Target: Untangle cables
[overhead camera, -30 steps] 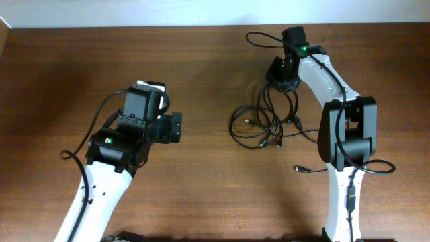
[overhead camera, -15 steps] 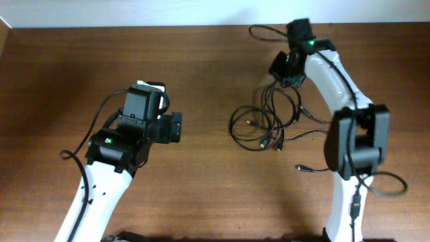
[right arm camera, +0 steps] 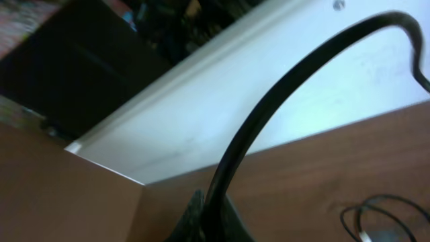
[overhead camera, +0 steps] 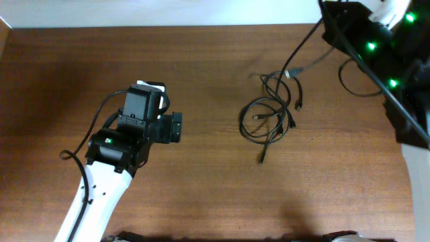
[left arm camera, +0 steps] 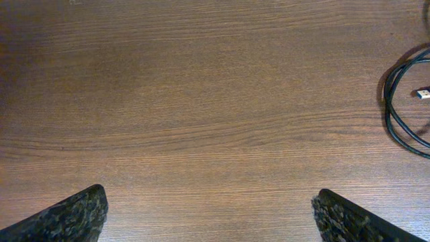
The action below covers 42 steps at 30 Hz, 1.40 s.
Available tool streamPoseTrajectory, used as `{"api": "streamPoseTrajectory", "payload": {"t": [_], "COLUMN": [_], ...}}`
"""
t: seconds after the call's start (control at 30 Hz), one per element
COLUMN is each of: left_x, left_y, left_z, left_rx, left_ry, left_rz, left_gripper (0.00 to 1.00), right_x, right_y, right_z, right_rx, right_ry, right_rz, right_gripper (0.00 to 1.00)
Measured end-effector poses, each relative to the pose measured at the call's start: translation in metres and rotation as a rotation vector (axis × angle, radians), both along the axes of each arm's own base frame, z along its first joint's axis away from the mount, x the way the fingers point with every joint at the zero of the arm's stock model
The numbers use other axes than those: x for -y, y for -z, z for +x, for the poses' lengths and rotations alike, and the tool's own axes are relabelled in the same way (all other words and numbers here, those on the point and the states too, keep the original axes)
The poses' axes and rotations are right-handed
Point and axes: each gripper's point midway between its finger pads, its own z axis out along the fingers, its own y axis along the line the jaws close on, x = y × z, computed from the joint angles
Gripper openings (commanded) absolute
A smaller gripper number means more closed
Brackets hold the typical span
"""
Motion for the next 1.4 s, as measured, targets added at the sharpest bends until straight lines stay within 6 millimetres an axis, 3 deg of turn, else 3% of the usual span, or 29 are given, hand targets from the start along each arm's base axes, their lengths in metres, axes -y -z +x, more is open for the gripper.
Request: {"api": "streamPoseTrajectory", "payload": {"t": [0.13, 0.37, 0.53, 0.63, 0.73, 0.83, 0.9, 0.97, 1.23, 1.3, 1.4], "left_x": [0.000, 0.000, 0.000, 0.000, 0.000, 0.000, 0.000, 0.000, 0.000, 0.000, 0.000], "left_y": [0.000, 0.000, 0.000, 0.000, 0.000, 0.000, 0.000, 0.000, 0.000, 0.000, 0.000], "left_z": [0.000, 0.000, 0.000, 0.000, 0.000, 0.000, 0.000, 0.000, 0.000, 0.000, 0.000], "left_rx": [0.000, 0.000, 0.000, 0.000, 0.000, 0.000, -0.001, -0.001, 0.000, 0.000, 0.000], "left_ry": [0.000, 0.000, 0.000, 0.000, 0.000, 0.000, 0.000, 0.000, 0.000, 0.000, 0.000], "left_rz": [0.000, 0.000, 0.000, 0.000, 0.000, 0.000, 0.000, 0.000, 0.000, 0.000, 0.000], "left_gripper": [0.99, 0.99, 0.99, 0.99, 0.99, 0.99, 0.99, 0.99, 0.99, 0.99, 0.99], "right_x": [-0.001, -0.004, 0.013, 0.017, 0.017, 0.015, 0.025, 0.041, 0.136, 0.165, 0.228], "right_y": [-0.026, -0.035, -0.122, -0.137, -0.116, -0.075, -0.047, -0.031, 0.006, 0.021, 0.049], "right_z": [-0.020, -0.025, -0.050, -0.063, -0.056, -0.030, -0.017, -0.014, -0.013, -0.007, -0.012], "right_rx": [0.078, 0.101, 0.369, 0.414, 0.349, 0.221, 0.121, 0.064, -0.112, -0.183, -0.332], "right_ry": [-0.024, -0.046, -0.010, -0.002, -0.007, -0.014, 0.042, 0.124, 0.603, 0.698, 0.849], "right_rz": [0.018, 0.029, 0.056, 0.054, -0.016, -0.089, -0.128, -0.184, -0.469, -0.541, -0.597], "right_gripper": [0.04, 0.04, 0.04, 0.04, 0.04, 0.04, 0.04, 0.04, 0.04, 0.04, 0.04]}}
